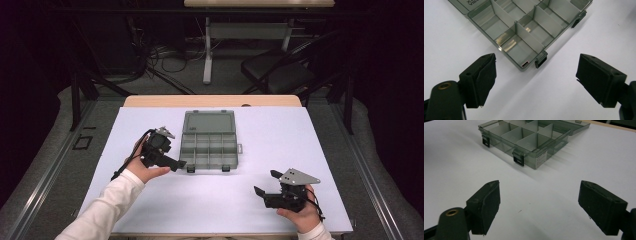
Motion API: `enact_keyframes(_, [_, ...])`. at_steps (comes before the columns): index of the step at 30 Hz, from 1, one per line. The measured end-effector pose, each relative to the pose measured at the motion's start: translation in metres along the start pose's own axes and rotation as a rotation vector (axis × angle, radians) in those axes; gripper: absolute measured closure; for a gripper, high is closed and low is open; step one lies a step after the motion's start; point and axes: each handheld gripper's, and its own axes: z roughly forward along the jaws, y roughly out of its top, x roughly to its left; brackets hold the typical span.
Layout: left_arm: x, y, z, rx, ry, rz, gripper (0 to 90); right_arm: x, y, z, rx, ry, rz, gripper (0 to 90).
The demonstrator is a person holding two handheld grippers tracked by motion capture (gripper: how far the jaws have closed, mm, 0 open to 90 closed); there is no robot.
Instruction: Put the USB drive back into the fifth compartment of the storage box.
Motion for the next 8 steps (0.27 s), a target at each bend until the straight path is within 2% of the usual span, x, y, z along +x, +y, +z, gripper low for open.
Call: enact_keyframes(8, [-0.006, -0.018, -0.012, -0.077, 0.024, 0.010, 16.1, 0.000, 0.000, 0.000, 0.000, -0.001, -0.002, 17.6])
